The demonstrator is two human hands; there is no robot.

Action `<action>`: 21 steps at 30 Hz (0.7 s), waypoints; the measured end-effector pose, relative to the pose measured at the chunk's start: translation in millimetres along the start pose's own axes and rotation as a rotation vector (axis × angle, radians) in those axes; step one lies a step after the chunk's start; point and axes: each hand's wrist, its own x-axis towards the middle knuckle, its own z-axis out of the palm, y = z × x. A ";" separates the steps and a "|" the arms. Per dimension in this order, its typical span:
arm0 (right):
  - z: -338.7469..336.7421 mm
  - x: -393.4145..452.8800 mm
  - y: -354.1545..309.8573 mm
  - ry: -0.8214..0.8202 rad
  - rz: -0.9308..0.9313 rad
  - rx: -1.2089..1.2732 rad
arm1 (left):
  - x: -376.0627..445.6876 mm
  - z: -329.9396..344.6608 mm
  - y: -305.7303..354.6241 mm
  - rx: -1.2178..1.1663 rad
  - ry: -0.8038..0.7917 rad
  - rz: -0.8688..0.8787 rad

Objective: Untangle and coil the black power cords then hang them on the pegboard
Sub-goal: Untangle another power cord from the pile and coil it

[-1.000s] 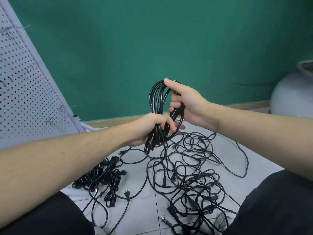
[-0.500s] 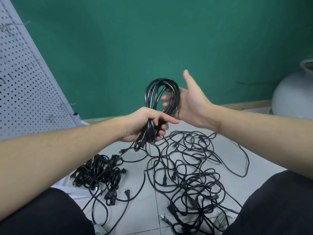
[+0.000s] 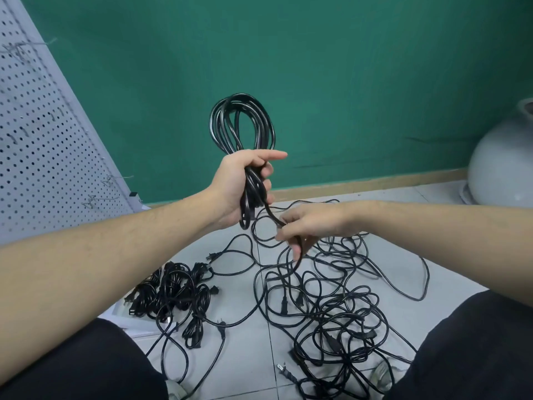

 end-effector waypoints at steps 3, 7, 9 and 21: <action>-6.4 -6.1 3.0 0.001 0.043 0.055 | 6.7 -12.1 0.3 0.100 0.100 0.001; -10.4 -13.1 2.2 -0.014 -0.008 0.163 | 14.0 -20.8 2.8 0.225 0.257 0.012; -11.7 -15.0 1.0 -0.044 -0.064 0.189 | 15.0 -26.0 5.2 0.289 0.337 -0.009; 3.8 -18.7 -31.3 0.343 -0.372 -0.167 | 11.2 -45.8 -8.1 0.585 0.230 -0.333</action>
